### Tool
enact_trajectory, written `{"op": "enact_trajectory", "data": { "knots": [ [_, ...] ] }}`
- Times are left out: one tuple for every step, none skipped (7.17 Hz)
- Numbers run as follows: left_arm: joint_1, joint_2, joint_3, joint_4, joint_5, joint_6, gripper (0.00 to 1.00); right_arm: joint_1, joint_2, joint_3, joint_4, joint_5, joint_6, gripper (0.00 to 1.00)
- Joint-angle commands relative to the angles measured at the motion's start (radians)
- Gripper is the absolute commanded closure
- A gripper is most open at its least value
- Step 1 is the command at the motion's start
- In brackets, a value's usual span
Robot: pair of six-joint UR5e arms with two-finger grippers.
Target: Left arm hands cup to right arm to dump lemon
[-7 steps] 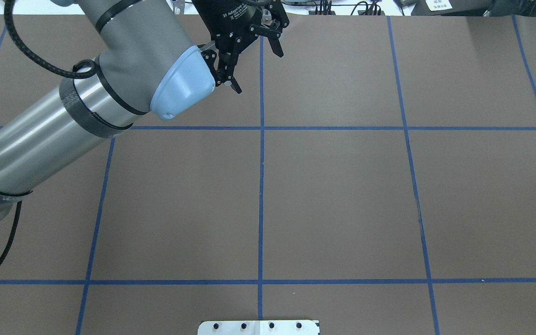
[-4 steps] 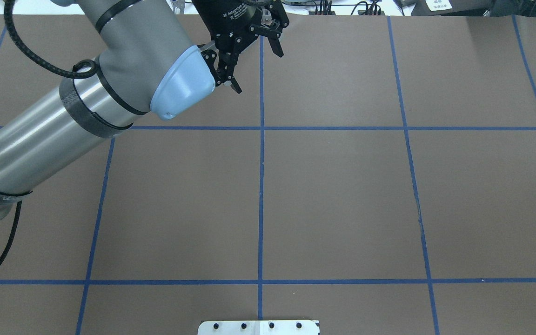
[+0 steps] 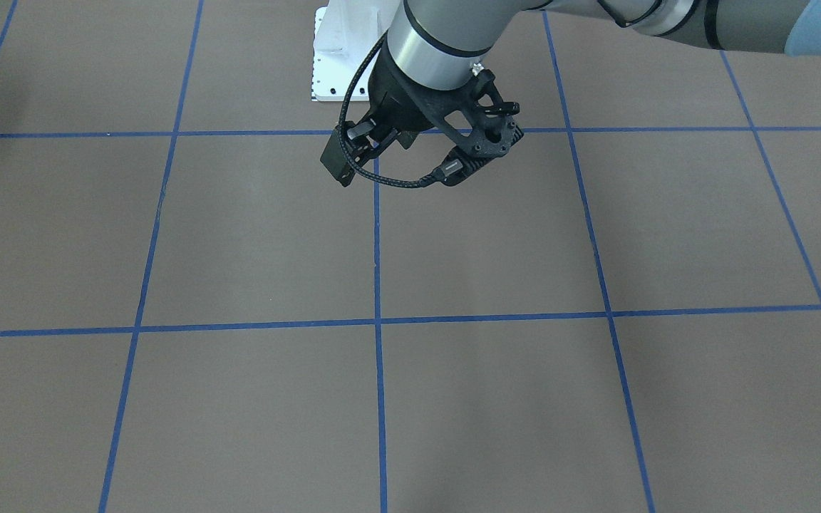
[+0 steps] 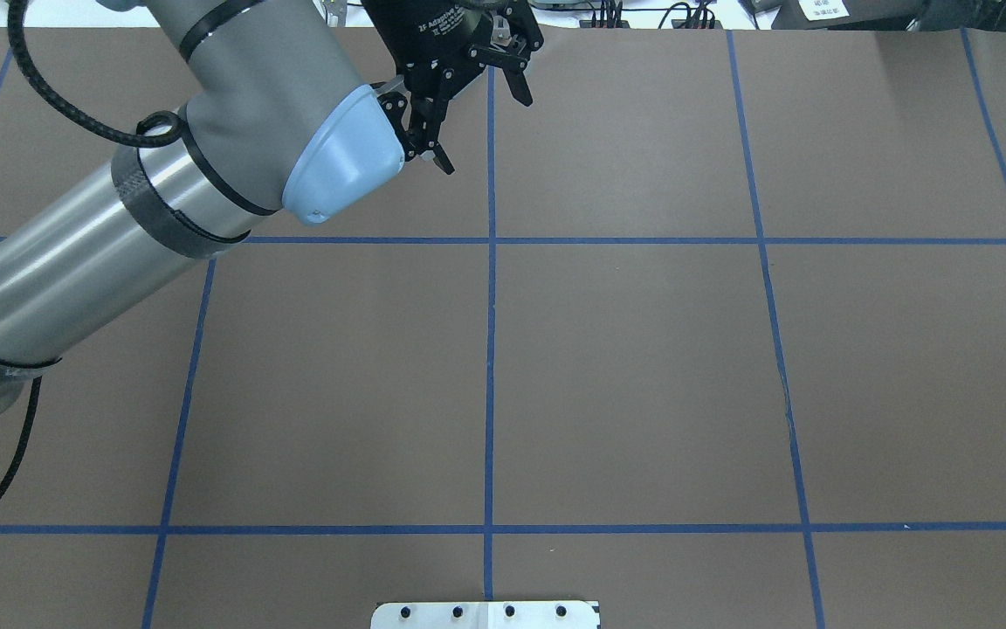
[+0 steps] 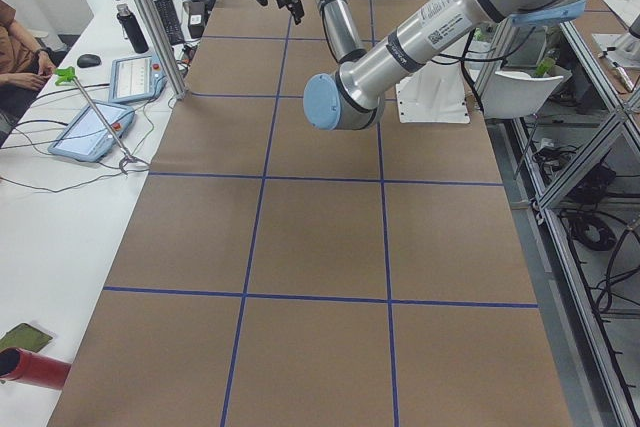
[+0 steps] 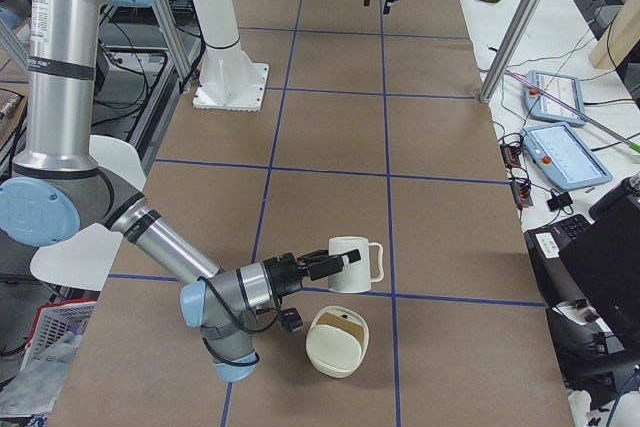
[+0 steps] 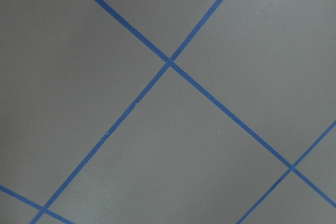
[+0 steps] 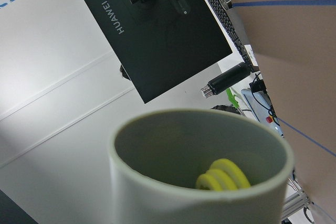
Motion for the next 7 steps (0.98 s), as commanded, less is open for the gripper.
{"op": "enact_trajectory", "data": {
  "knots": [
    [0.000, 0.000, 0.000, 0.000, 0.001, 0.000, 0.00, 0.000, 0.000, -0.015, 0.002, -0.003, 0.010, 1.00],
    [0.000, 0.000, 0.000, 0.000, 0.001, 0.000, 0.00, 0.000, -0.004, -0.015, 0.002, -0.005, 0.042, 1.00],
    [0.000, 0.000, 0.000, 0.000, 0.001, 0.000, 0.00, 0.000, -0.006, -0.015, 0.004, -0.005, 0.050, 1.00],
    [0.002, -0.002, 0.000, 0.000, 0.001, 0.000, 0.00, 0.000, -0.006, -0.015, 0.007, -0.005, 0.088, 1.00],
    [0.002, 0.000, 0.000, 0.000, 0.011, 0.002, 0.00, 0.000, -0.010, -0.024, 0.034, -0.006, 0.088, 1.00],
    [0.002, -0.002, 0.002, -0.002, 0.016, 0.002, 0.00, 0.000, -0.010, -0.026, 0.045, -0.006, 0.088, 1.00],
    [0.003, -0.002, 0.000, 0.000, 0.016, 0.002, 0.00, 0.000, -0.006, -0.026, 0.044, -0.006, 0.087, 1.00]
  ]
}}
